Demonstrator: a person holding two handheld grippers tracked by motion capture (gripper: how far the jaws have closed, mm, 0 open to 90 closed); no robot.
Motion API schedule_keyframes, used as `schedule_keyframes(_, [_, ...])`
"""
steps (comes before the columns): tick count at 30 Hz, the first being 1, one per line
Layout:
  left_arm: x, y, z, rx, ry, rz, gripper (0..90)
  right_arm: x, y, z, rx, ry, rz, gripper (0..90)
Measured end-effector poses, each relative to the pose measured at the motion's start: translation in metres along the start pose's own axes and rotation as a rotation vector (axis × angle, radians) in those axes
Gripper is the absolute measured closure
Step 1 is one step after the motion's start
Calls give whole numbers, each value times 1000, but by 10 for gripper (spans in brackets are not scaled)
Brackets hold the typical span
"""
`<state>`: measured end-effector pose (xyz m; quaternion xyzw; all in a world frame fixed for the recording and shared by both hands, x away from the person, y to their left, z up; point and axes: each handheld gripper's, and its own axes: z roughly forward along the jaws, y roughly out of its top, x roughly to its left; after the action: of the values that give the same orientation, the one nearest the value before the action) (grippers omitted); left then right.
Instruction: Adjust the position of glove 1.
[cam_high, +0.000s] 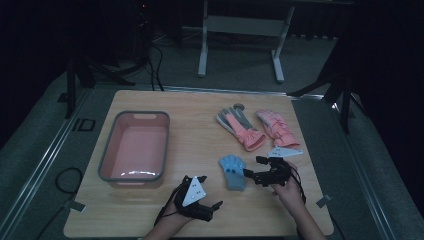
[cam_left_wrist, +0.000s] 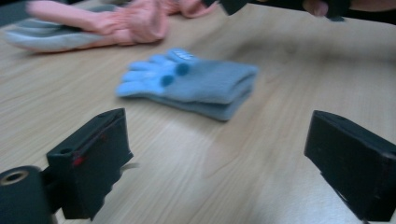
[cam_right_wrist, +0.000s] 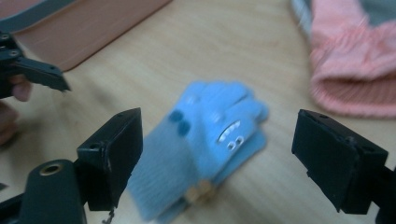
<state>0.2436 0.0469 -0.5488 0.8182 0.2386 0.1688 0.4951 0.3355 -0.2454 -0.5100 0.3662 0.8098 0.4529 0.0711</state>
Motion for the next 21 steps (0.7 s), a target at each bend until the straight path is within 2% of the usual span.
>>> schedule_keyframes(1, [0,2,4,16,-27,11,70,-1,0,0,14,3,14,170])
schedule_keyframes(4, [-1,7,16,61,-52,61,111,-2,0,3,32,20,51,137])
schedule_keyframes(6, [-3,12,24,77,-64,99,131,0,1,5,46,9,41,133])
schedule_keyframes(7, [-5,16,29,85,-76,135,144,1,1,6,44,4,44,133])
schedule_keyframes(8, [-5,16,29,85,-76,135,145,1,1,6,44,4,44,133])
schedule_keyframes(9, [-8,21,35,93,-75,199,145,1,2,8,49,17,57,126])
schedule_keyframes(11, [-9,27,40,88,-85,240,166,0,5,12,51,8,57,138])
schedule_keyframes(12, [-10,30,43,93,-89,267,202,0,6,14,60,5,55,158])
schedule_keyframes(14, [-9,34,51,112,-96,319,240,-1,10,19,78,-37,51,268])
schedule_keyframes(15, [-9,34,51,112,-96,319,280,-1,10,19,78,-37,51,268])
schedule_keyframes(16, [-8,35,55,118,-90,341,309,-5,13,28,98,-42,83,310])
schedule_keyframes(17, [-6,36,60,126,-89,351,319,-6,14,32,101,-47,93,311])
schedule_keyframes(21, [-5,36,69,145,-93,357,358,-9,14,48,115,-60,101,328])
